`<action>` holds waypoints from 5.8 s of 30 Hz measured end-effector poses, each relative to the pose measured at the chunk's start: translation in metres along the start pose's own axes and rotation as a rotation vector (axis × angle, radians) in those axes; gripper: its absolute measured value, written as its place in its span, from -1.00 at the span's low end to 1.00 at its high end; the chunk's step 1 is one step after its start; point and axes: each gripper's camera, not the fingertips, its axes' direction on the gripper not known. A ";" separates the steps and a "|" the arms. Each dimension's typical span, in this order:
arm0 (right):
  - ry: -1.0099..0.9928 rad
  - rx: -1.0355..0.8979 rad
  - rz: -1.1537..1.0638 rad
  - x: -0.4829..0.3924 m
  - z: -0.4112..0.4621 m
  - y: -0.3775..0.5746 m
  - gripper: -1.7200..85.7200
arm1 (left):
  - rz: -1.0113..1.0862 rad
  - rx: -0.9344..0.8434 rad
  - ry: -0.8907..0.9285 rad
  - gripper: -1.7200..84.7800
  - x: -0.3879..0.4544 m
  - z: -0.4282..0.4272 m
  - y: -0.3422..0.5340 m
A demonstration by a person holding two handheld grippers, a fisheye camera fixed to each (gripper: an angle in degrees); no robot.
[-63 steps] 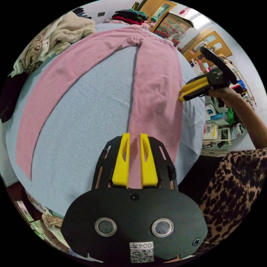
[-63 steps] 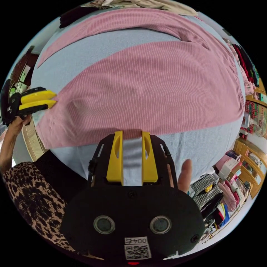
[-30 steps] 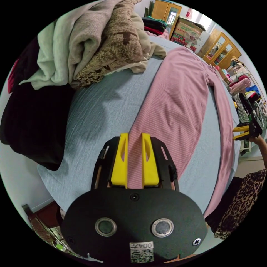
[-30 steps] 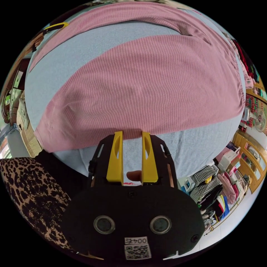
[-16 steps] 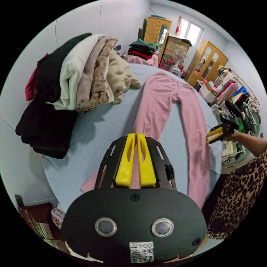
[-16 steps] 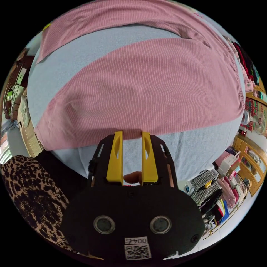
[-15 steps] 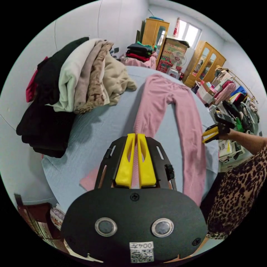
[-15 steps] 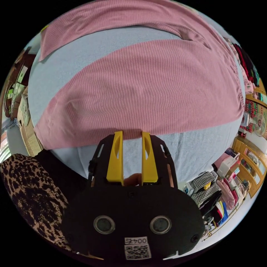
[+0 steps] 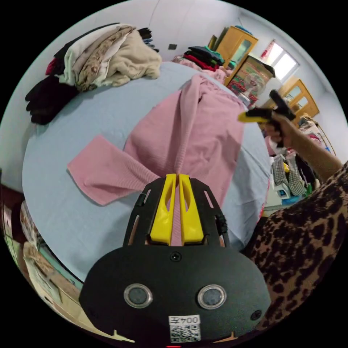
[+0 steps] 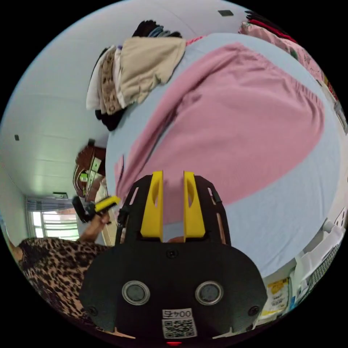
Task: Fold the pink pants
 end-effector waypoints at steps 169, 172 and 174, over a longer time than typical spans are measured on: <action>-0.364 0.167 0.468 0.288 -0.204 0.186 -0.72 | -0.442 -0.067 0.016 -0.95 -0.013 0.167 0.275; -0.451 0.206 0.494 0.291 -0.199 0.190 -0.71 | -0.448 -0.060 0.014 -0.96 -0.013 0.169 0.260; -0.463 0.204 0.501 0.288 -0.193 0.187 -0.73 | -0.446 -0.061 0.009 -0.96 -0.012 0.170 0.250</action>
